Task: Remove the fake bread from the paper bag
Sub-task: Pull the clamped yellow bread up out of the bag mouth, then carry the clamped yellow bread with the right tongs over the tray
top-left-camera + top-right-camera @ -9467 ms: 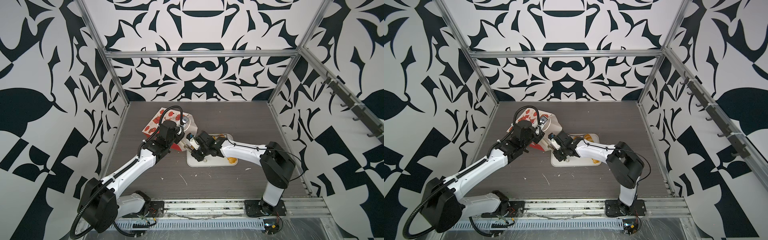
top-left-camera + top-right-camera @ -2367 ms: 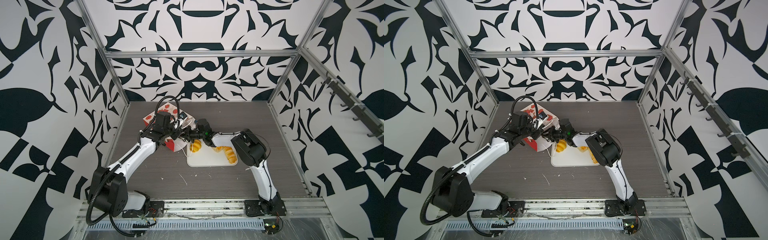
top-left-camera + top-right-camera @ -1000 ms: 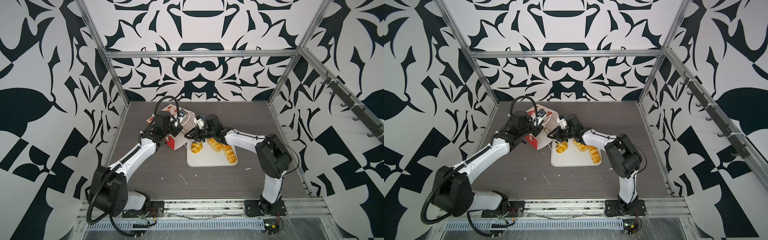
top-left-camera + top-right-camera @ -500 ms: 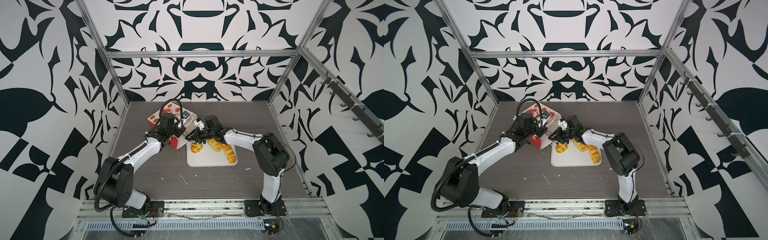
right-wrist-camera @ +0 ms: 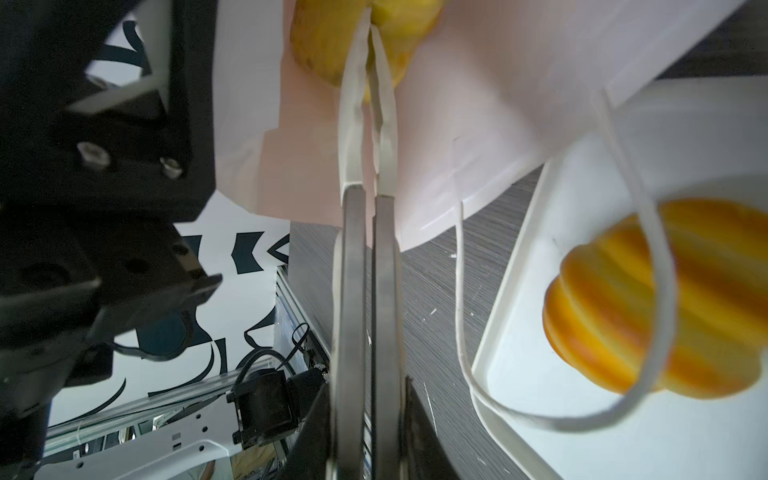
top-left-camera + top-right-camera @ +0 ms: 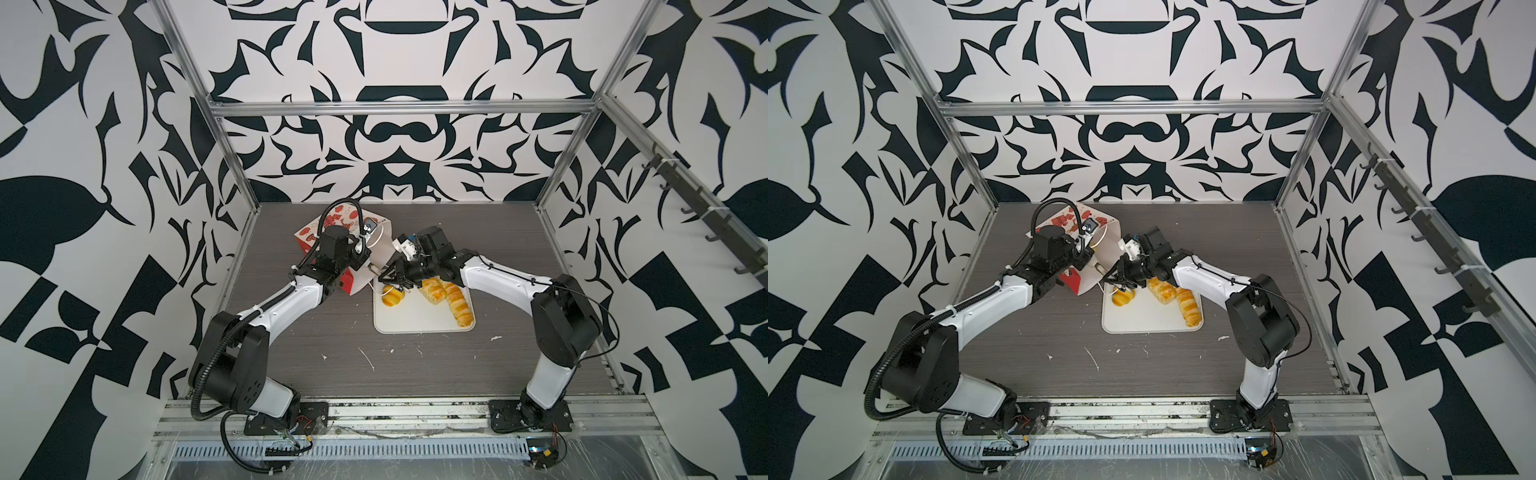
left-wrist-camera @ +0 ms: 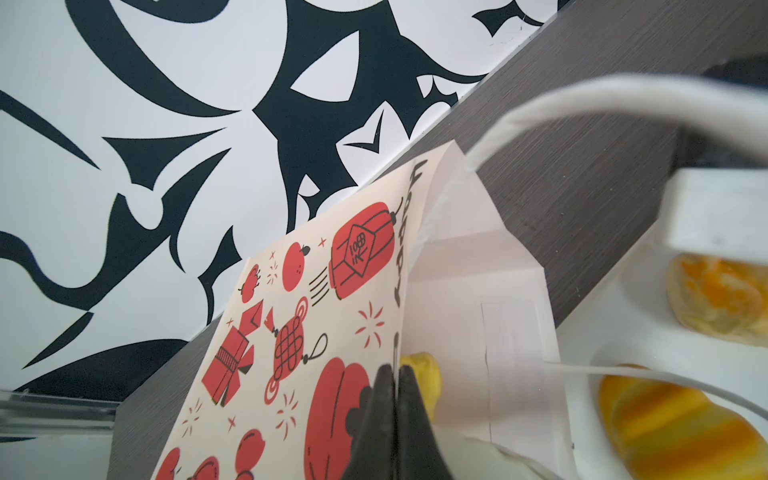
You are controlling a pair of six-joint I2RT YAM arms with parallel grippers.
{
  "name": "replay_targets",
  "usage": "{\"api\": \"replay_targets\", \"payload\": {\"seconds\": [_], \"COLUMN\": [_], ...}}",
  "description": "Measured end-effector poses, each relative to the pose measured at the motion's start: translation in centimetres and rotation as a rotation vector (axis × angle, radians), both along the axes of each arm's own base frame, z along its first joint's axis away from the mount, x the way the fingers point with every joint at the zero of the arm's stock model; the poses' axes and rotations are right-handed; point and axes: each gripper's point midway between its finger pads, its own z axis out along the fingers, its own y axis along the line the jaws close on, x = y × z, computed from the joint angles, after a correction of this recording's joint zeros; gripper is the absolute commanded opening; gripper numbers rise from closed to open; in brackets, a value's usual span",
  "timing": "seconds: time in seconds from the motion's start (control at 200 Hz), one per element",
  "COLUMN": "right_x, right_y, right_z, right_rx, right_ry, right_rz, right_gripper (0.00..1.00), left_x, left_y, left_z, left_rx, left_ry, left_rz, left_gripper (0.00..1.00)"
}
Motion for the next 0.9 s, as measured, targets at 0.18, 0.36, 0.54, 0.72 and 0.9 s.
{"api": "replay_targets", "payload": {"seconds": [0.18,0.36,0.54,0.72,0.9], "right_x": [-0.6,-1.3,-1.8,-2.3,-2.7], "right_y": [-1.5,-3.5,-4.9,-5.7,-6.3], "right_z": [0.8,1.5,1.9,2.0,1.0], "right_rx": [-0.020,-0.056,-0.086,-0.100,-0.125], "right_ry": [-0.025,-0.057,-0.091,-0.119,-0.114], "right_rz": [-0.008,-0.017,-0.025,-0.024,-0.037], "right_gripper": [0.00,0.00,0.00,0.00,0.00], "left_x": [0.2,0.3,0.5,0.7,0.9], "left_y": [0.2,0.4,0.6,0.7,0.5], "left_z": [0.2,0.3,0.1,-0.2,0.0], "left_rx": [0.000,0.003,0.006,0.011,-0.001], "left_ry": [-0.011,-0.016,-0.013,-0.009,-0.011], "left_rz": [0.012,0.027,0.046,0.056,0.052], "left_gripper": [0.00,0.00,0.00,0.00,0.00]}}
